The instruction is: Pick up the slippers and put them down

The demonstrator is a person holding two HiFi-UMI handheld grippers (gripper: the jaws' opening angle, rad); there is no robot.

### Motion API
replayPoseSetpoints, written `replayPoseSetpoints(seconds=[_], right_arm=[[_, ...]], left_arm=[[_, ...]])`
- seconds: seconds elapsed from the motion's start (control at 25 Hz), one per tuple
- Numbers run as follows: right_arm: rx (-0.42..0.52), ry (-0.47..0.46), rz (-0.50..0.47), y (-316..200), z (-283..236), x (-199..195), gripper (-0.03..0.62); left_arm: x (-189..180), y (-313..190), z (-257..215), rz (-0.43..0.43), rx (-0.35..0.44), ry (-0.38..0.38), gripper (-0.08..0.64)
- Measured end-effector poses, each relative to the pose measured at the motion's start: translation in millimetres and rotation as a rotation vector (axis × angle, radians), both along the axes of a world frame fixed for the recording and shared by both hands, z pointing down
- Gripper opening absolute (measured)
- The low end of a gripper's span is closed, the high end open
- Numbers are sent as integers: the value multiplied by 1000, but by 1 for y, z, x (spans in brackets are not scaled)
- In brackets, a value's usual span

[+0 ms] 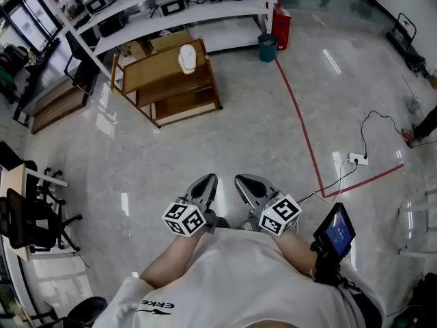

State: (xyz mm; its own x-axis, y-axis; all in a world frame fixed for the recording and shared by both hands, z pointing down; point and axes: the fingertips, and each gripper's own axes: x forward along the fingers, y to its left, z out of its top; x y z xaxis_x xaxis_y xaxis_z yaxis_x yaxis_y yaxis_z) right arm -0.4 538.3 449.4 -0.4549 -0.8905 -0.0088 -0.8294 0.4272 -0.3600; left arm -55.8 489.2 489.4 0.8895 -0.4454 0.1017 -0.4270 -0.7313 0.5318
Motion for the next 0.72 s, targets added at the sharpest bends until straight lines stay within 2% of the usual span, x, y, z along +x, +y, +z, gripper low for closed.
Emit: replayPoseSetpoints(seconds=[0.4,0.72], right_arm=[[-53,-39,13,-42,9,15,5],[-78,-14,41,-113,18,30,5]], left_arm=[[4,-49,-1,-49,-41,33,3],[21,-119,4,-11,-19,70,3]])
